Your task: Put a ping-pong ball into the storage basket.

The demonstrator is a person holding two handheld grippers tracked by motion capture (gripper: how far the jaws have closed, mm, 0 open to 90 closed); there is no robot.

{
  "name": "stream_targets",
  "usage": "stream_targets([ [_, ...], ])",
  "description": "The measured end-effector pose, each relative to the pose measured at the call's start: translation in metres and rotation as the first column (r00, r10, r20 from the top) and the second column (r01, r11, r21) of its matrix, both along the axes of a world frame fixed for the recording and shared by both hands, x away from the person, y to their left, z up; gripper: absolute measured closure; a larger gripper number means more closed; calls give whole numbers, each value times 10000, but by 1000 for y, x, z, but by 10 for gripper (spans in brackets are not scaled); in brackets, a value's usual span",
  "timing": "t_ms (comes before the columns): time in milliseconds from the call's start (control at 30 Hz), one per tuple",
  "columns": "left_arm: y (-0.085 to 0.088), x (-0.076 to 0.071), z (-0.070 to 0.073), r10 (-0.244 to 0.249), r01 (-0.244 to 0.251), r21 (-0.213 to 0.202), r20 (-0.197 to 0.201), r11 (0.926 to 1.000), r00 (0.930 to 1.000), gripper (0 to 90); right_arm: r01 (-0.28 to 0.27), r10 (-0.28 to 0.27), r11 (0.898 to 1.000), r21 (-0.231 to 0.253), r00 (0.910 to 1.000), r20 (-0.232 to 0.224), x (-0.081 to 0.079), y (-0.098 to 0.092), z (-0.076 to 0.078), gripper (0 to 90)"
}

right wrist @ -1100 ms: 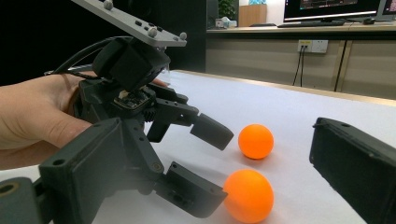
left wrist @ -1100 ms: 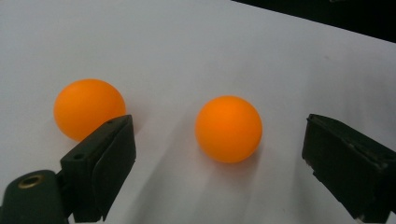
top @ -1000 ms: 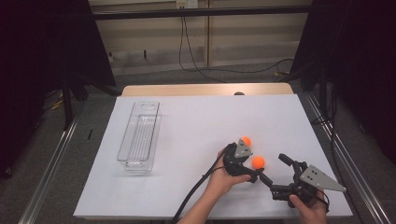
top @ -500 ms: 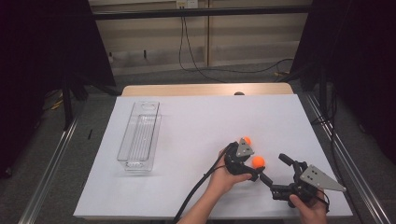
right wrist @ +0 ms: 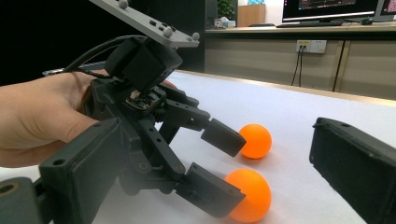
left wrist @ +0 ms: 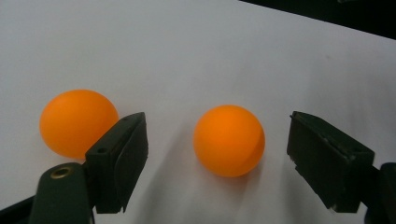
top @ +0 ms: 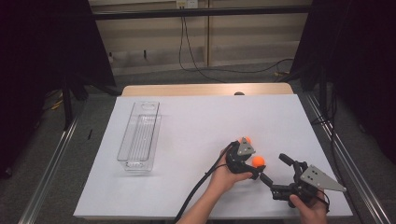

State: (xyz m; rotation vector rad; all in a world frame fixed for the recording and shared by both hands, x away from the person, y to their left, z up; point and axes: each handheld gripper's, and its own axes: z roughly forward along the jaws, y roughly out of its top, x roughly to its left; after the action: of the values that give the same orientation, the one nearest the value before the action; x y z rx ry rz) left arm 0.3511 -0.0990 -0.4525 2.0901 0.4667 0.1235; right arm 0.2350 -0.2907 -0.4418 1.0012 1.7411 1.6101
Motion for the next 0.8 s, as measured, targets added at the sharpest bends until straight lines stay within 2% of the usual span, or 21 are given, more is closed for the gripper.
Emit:
stream_targets([
  [433, -6, 2, -5, -293, 298, 156, -354, 9994, 9989, 299, 13, -13, 10000, -6, 10000, 22, 0, -1, 0, 32],
  [800, -9, 4, -5, -179, 201, 382, -571, 9991, 9982, 347, 18, -18, 10000, -15, 10000, 21, 0, -1, 0, 32],
])
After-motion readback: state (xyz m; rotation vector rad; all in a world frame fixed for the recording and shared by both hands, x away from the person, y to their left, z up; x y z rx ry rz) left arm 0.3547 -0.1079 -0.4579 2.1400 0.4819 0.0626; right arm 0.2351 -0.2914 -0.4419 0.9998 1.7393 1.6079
